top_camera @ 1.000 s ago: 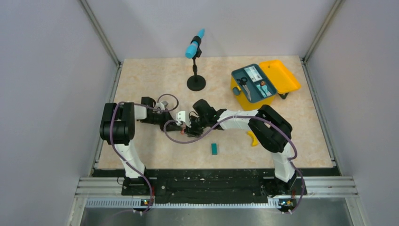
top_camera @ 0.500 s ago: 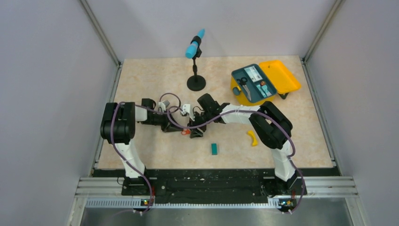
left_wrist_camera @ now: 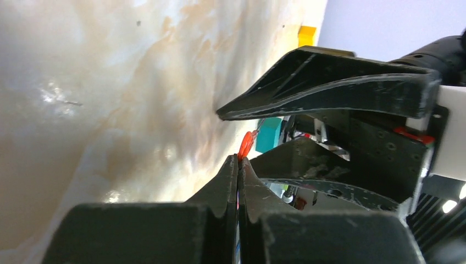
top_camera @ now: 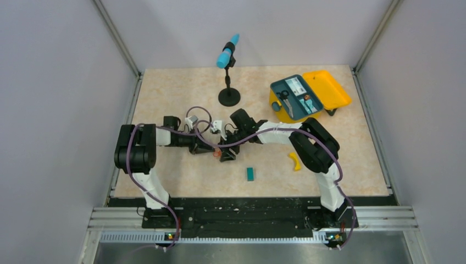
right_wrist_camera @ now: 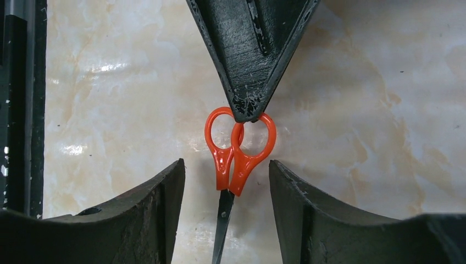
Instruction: Organize the medicine kit
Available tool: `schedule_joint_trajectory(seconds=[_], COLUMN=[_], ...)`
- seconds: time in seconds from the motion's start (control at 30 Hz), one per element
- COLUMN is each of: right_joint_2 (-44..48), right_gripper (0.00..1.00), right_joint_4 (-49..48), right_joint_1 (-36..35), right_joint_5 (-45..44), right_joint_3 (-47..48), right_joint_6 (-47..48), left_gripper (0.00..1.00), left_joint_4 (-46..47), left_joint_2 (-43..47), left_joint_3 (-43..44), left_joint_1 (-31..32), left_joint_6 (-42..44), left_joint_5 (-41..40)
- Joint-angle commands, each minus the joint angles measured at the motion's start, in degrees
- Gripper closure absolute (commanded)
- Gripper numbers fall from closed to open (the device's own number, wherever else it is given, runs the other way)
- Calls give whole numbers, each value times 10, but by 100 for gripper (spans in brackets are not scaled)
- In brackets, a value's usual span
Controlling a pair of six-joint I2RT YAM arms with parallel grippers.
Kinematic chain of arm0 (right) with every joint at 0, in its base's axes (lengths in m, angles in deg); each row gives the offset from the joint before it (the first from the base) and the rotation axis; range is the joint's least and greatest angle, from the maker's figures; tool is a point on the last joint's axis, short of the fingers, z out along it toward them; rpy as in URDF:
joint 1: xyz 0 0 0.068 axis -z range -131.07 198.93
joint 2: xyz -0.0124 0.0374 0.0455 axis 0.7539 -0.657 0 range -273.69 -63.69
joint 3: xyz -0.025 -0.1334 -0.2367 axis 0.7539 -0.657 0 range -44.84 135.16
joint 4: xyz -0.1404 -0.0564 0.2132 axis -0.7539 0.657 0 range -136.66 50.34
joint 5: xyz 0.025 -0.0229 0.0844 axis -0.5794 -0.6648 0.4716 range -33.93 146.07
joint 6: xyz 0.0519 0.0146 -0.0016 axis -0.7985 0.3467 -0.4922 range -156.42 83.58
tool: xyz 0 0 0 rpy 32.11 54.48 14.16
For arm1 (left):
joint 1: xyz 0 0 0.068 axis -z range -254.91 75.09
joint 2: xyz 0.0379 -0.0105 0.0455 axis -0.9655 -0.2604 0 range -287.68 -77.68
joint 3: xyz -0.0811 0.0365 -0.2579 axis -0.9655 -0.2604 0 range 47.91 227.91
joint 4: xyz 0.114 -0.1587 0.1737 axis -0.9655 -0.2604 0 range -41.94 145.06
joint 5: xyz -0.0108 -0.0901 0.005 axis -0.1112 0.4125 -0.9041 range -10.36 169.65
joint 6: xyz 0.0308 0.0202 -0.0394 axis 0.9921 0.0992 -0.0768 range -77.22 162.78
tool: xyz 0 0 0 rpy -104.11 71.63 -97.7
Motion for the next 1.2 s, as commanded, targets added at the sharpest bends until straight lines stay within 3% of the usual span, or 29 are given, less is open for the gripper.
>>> schedule_joint_trajectory(seconds=[0.0,0.07,0.27,0.3,0.43,0.6,0.9,1.0,1.17], right_joint_2=[-39,-41,-30,-27,-12,29,228,286,326], right_gripper=[46,56,98,100,100,100,100,100,100], right_joint_4=[51,50,50,50,51,70,199,212,183], right_joint_1=[0,1,2,3,9,22,136,190,289], right_joint_5=[-1,0,-5,-7,-11,-9,-16,-59,-175], right_joint_3=[-10,-7,-2,-3,-13,-19,-33,-30,-1], right_joint_6=[-16,-20,-31,-33,-39,-42,-26,-38,-101], left_gripper=[100,100,100,95,72,57,49,43,39], left_joint_4=[38,39,26,20,-12,-67,-193,-196,-271], left_joint_2=[34,37,45,47,51,80,122,138,182], left_joint_3=[-10,-10,-4,-1,13,47,95,84,143], left_joint_1=[-1,-2,-1,-1,-1,-13,-57,-66,-67], left_joint_6=[-21,-21,1,5,17,30,33,35,107], left_joint_5=[33,30,9,5,-6,-3,-62,-109,-194])
